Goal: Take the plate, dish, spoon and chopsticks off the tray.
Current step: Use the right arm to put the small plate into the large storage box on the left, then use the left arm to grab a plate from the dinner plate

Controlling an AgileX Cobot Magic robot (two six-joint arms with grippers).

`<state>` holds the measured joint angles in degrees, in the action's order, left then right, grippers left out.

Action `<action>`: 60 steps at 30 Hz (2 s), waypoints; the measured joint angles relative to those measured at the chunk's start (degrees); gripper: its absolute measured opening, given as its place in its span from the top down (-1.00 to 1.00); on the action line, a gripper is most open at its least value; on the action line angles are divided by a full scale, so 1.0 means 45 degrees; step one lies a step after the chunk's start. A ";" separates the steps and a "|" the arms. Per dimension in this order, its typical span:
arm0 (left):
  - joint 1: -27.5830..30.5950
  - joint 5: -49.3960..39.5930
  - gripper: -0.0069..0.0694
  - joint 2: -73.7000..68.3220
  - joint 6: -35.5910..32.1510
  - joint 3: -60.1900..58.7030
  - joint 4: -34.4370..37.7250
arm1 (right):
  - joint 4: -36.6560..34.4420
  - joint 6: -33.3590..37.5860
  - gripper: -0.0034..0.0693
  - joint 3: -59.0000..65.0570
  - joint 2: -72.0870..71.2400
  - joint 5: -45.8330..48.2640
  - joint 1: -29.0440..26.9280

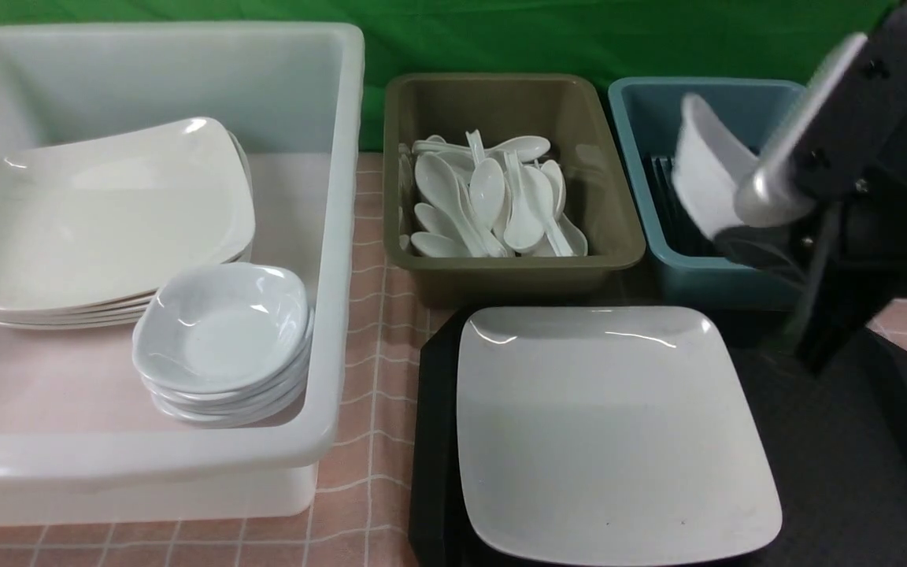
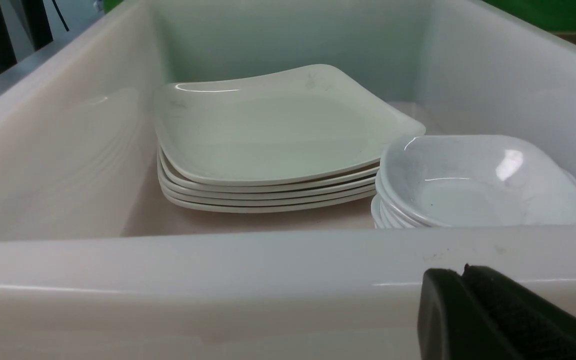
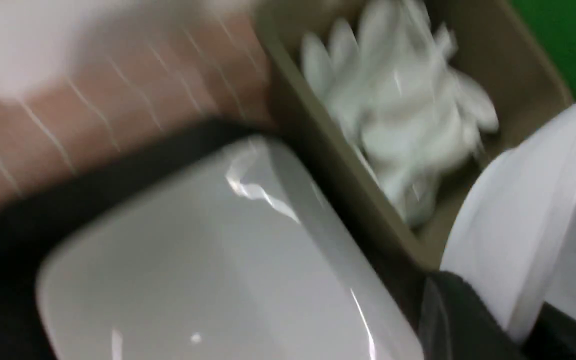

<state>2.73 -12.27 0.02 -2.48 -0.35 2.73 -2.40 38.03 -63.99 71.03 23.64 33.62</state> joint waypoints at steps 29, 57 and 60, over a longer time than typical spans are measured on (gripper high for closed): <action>0.0000 0.0000 0.77 0.0000 0.0000 0.0000 0.0000 | -0.0545 0.0027 0.06 -1.2827 1.3323 0.3129 0.4402; 0.0000 0.0000 0.77 0.0000 0.0000 0.0000 0.0000 | 0.2740 -0.5451 0.82 -1.3326 0.5474 0.9178 0.3126; 0.0000 0.0000 0.77 0.0000 0.0000 0.0000 0.0000 | 0.2902 -0.6272 0.82 -1.1053 0.3427 0.9178 0.2191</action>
<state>2.73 -12.27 0.02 -2.48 -0.35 2.73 10.65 9.81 -113.73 86.45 64.94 43.48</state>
